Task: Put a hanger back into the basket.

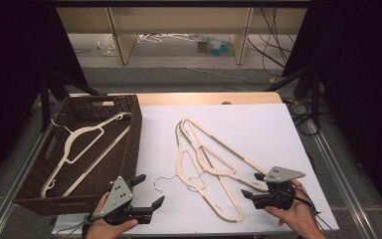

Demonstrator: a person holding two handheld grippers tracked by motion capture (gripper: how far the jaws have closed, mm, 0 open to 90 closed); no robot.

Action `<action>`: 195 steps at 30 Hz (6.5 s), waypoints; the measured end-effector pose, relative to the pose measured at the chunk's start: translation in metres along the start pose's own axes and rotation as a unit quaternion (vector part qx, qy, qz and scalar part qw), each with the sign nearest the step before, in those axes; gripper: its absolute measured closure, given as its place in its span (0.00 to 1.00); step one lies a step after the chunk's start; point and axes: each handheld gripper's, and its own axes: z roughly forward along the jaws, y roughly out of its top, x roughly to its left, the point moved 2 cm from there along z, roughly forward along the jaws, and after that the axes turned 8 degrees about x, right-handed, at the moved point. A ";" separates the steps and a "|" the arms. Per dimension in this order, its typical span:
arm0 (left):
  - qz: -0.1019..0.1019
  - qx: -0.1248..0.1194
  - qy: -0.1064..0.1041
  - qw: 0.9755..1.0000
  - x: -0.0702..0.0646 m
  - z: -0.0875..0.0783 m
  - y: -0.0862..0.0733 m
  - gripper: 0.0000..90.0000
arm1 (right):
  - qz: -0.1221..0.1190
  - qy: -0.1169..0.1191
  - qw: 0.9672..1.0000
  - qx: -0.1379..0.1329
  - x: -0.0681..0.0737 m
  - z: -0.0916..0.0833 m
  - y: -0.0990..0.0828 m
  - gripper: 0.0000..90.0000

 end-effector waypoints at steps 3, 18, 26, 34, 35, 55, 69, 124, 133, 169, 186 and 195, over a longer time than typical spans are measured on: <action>0.004 0.004 0.004 1.000 0.000 -0.003 -0.001 0.18 | -0.005 0.003 1.000 0.013 0.001 0.004 0.001 0.33; 0.010 0.014 -0.004 1.000 -0.002 -0.003 -0.005 0.18 | -0.017 0.018 0.995 0.093 -0.020 0.042 0.017 0.50; 0.013 0.019 -0.004 1.000 -0.002 -0.002 -0.005 0.18 | -0.014 0.033 0.993 0.114 -0.025 0.050 0.017 0.63; 0.012 0.018 -0.006 1.000 -0.002 -0.001 -0.006 0.18 | -0.066 0.042 0.986 0.150 -0.021 0.050 0.023 0.84; 0.015 0.016 -0.005 1.000 -0.001 -0.001 -0.006 0.18 | -0.069 0.043 0.985 0.153 -0.021 0.050 0.024 0.84; 0.038 0.039 -0.003 0.998 -0.001 0.012 -0.007 0.20 | -0.088 0.057 0.977 0.183 -0.022 0.053 0.032 0.88; 0.120 0.100 -0.007 0.988 -0.007 0.073 0.001 0.28 | -0.126 0.101 0.967 0.195 0.005 0.021 0.035 0.88; 0.512 0.079 -0.038 0.854 -0.036 0.135 0.060 0.93 | -0.088 0.076 0.987 0.112 -0.018 -0.018 0.040 0.58; 0.459 0.088 -0.004 0.884 -0.015 0.125 0.089 0.95 | -0.061 0.006 0.998 0.001 -0.018 -0.049 0.064 0.41; 0.032 0.007 -0.062 0.998 0.056 -0.034 0.201 0.95 | -0.063 0.058 0.995 0.044 0.019 -0.009 0.037 0.34; 0.003 0.001 0.045 0.999 0.130 -0.102 0.184 0.95 | -0.057 0.054 0.996 0.052 0.019 -0.002 0.030 0.28; 0.172 0.061 0.090 0.979 0.192 -0.120 0.154 0.95 | -0.055 0.060 0.995 0.062 0.019 -0.002 0.029 0.28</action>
